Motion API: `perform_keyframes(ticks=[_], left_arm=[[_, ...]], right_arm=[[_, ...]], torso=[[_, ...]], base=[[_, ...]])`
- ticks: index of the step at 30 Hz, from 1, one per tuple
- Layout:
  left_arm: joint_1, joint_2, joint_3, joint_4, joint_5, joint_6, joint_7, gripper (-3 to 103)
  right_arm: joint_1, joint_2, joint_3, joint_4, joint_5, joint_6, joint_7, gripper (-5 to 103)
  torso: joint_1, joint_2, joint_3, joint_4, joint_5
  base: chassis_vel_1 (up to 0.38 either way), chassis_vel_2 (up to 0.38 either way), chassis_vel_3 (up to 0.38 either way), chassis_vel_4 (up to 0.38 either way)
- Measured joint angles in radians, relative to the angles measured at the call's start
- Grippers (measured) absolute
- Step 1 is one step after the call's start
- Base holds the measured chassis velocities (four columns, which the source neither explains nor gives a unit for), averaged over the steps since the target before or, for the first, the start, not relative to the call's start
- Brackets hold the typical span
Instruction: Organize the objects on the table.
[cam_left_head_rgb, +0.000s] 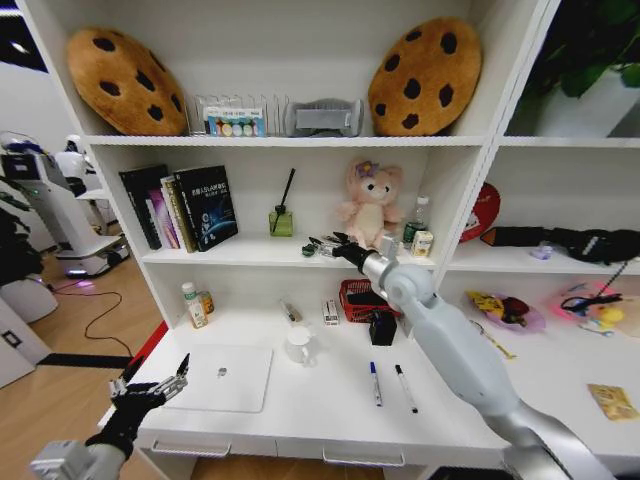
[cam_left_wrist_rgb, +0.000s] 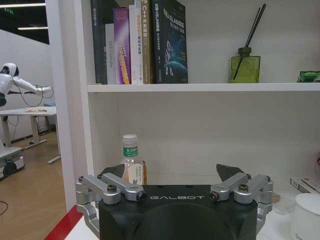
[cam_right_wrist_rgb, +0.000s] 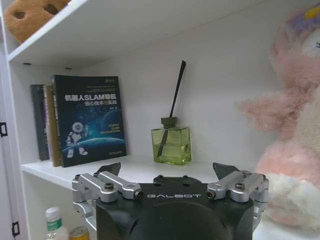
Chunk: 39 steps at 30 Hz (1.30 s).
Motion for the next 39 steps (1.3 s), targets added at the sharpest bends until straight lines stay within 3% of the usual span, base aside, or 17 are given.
perform_keyframes(ticks=[2,4,6,7,9,12,16,22,26,32,39], left_arm=[[0.0,0.0,0.0,0.0,0.0,0.0,0.0,100],[0.0,0.0,0.0,0.0,0.0,0.0,0.0,100],[0.0,0.0,0.0,0.0,0.0,0.0,0.0,100],[0.0,0.0,0.0,0.0,0.0,0.0,0.0,100],[0.0,0.0,0.0,0.0,0.0,0.0,0.0,100],[0.0,0.0,0.0,0.0,0.0,0.0,0.0,100],[0.0,0.0,0.0,0.0,0.0,0.0,0.0,100],[0.0,0.0,0.0,0.0,0.0,0.0,0.0,100],[0.0,0.0,0.0,0.0,0.0,0.0,0.0,100],[0.0,0.0,0.0,0.0,0.0,0.0,0.0,100],[0.0,0.0,0.0,0.0,0.0,0.0,0.0,100]], right_arm=[[-0.121,-0.049,0.063,0.141,0.009,-0.019,0.012,100],[-0.144,-0.055,0.075,0.165,0.009,-0.02,0.012,100],[-0.333,-0.086,0.139,0.304,0.005,-0.02,0.043,100],[-0.333,-0.086,0.139,0.304,0.005,-0.02,0.043,100],[-0.481,-0.087,0.174,0.378,-0.03,-0.013,0.124,100],[-0.545,-0.074,0.185,0.4,-0.078,-0.016,0.185,100],[-0.692,-0.011,0.19,0.404,-0.095,-0.048,0.427,100],[-0.773,0.078,0.174,0.306,-0.089,-0.02,0.556,100],[-0.755,0.142,0.177,0.176,-0.119,0.018,0.576,100],[-0.713,0.202,0.189,0.018,-0.183,0.039,0.515,100],[-0.699,0.243,0.149,0.015,-0.174,0.034,0.59,102]], torso=[[0.0,0.0,0.0,-0.0004,0.0002],[0.0,0.0,0.0,-0.0003,0.0],[0.0,0.0,0.0,-0.0001,0.0001],[0.0,0.0,0.0,-0.0001,0.0001],[0.0,0.0,0.0,-0.0004,0.0001],[0.0,0.0,0.0,-0.0001,0.0001],[0.0,0.0,0.0,0.0001,0.0],[0.0,0.0,0.0,-0.0003,0.0001],[0.0,0.0,0.0,0.0001,0.0001],[0.0,0.0,0.0,-0.0001,0.0],[0.0,0.0,0.0,0.0,-0.0001]], base=[[0.0,0.0,0.0,0.0],[0.0,0.0,0.0,0.0],[0.0,0.0,0.0,0.0],[0.0,0.0,0.0,0.0],[0.0,0.0,0.0,0.0],[0.0,0.0,0.0,0.0],[0.0,0.0,0.0,0.0],[0.0,0.0,0.0,0.0],[0.0,0.0,0.0,0.0],[0.0,0.0,0.0,0.0],[0.0,0.0,0.0,0.0]])
